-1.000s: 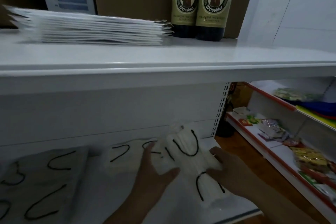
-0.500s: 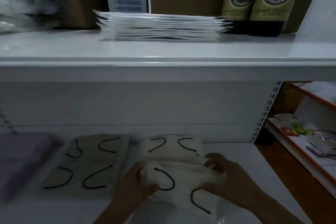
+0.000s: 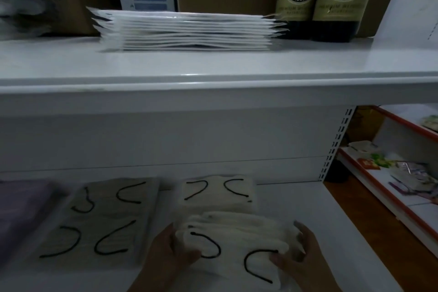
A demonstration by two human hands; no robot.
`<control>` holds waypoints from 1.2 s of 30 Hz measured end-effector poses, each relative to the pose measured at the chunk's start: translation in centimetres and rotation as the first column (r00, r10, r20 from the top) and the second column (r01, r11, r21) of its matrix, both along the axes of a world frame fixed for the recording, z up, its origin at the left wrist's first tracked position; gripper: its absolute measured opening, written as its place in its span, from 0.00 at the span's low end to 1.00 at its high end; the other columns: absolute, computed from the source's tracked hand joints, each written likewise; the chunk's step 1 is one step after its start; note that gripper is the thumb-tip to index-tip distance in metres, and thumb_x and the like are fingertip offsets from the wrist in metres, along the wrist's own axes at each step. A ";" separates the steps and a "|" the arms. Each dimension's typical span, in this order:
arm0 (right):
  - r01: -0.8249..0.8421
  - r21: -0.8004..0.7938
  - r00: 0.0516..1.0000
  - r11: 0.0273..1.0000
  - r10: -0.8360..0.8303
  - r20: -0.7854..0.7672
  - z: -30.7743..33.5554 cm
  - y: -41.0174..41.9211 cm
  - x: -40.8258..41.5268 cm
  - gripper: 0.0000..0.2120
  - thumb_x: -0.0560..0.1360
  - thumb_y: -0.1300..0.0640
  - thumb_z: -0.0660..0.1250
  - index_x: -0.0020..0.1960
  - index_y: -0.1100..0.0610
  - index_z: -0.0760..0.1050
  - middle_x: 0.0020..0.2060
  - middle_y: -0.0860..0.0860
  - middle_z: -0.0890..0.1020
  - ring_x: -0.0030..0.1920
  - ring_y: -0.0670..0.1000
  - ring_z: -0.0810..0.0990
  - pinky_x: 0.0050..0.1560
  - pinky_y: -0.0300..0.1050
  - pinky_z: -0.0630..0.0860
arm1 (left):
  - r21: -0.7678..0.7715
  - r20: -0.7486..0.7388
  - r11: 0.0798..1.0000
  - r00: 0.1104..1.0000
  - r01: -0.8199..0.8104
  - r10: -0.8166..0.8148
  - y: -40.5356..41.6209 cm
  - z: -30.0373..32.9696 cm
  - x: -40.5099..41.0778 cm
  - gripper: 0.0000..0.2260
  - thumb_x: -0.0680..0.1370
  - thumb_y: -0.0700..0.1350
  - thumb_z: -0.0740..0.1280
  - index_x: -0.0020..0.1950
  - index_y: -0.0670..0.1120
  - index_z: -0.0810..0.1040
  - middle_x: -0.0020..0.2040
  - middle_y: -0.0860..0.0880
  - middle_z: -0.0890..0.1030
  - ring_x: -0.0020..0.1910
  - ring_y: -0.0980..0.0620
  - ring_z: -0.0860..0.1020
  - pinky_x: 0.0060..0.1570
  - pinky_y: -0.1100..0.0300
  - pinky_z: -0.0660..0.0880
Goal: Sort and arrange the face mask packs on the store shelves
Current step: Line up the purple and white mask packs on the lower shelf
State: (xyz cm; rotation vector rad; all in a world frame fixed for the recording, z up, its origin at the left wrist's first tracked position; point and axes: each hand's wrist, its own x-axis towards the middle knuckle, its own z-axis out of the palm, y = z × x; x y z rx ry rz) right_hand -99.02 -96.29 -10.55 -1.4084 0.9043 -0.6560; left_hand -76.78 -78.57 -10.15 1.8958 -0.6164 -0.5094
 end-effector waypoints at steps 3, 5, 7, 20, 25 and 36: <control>-0.015 0.010 0.999 1.000 0.015 -0.050 0.5 0.1 1.0 0.35 0.60 0.74 0.78 0.63 0.60 0.71 0.55 0.54 0.79 0.57 0.54 0.79 0.57 0.52 0.76 | -0.019 -0.088 0.999 0.995 -0.046 0.044 0.6 0.0 0.0 0.43 0.56 0.35 0.82 0.68 0.31 0.69 0.63 0.40 0.77 0.51 0.62 0.79 0.43 0.74 0.72; -0.116 -0.039 0.991 0.993 0.113 -0.075 0.9 0.3 1.7 0.23 0.60 0.73 0.78 0.50 0.56 0.77 0.39 0.46 0.85 0.43 0.40 0.83 0.43 0.35 0.79 | -0.046 -0.082 0.996 0.994 -0.072 0.068 0.9 0.2 -0.4 0.45 0.60 0.34 0.81 0.72 0.34 0.63 0.67 0.42 0.72 0.59 0.60 0.76 0.53 0.71 0.69; -0.149 -0.070 0.988 0.986 0.146 -0.050 1.0 0.4 2.0 0.21 0.59 0.73 0.78 0.45 0.55 0.78 0.34 0.45 0.85 0.38 0.41 0.84 0.35 0.33 0.77 | -0.133 -0.012 0.990 0.999 -0.038 0.037 1.0 0.9 -0.5 0.40 0.59 0.41 0.81 0.68 0.39 0.70 0.63 0.43 0.77 0.58 0.60 0.76 0.55 0.68 0.70; -0.248 -0.325 0.943 0.913 0.151 -0.295 0.7 1.4 1.9 0.26 0.62 0.69 0.77 0.56 0.54 0.75 0.49 0.45 0.80 0.48 0.40 0.79 0.47 0.26 0.70 | -0.082 0.003 0.994 0.997 0.072 -0.072 3.3 0.0 1.0 0.30 0.55 0.35 0.80 0.55 0.45 0.77 0.38 0.52 0.83 0.36 0.69 0.79 0.35 0.74 0.72; -0.200 -0.208 0.887 0.958 0.086 -0.454 0.5 1.3 3.2 0.29 0.73 0.62 0.70 0.72 0.61 0.65 0.67 0.55 0.72 0.69 0.55 0.69 0.67 0.46 0.66 | 0.036 0.003 0.999 1.000 -0.012 0.012 2.2 0.5 0.6 0.21 0.67 0.31 0.76 0.55 0.44 0.74 0.45 0.54 0.81 0.47 0.55 0.77 0.40 0.79 0.67; -0.150 -0.105 0.826 0.983 0.066 -0.560 1.7 -0.6 5.0 0.21 0.73 0.57 0.68 0.66 0.55 0.71 0.44 0.49 0.78 0.44 0.48 0.77 0.40 0.38 0.71 | 0.247 -0.056 0.965 0.992 -0.092 0.109 0.8 1.5 0.4 0.39 0.75 0.45 0.72 0.79 0.44 0.52 0.75 0.43 0.63 0.73 0.47 0.65 0.64 0.59 0.64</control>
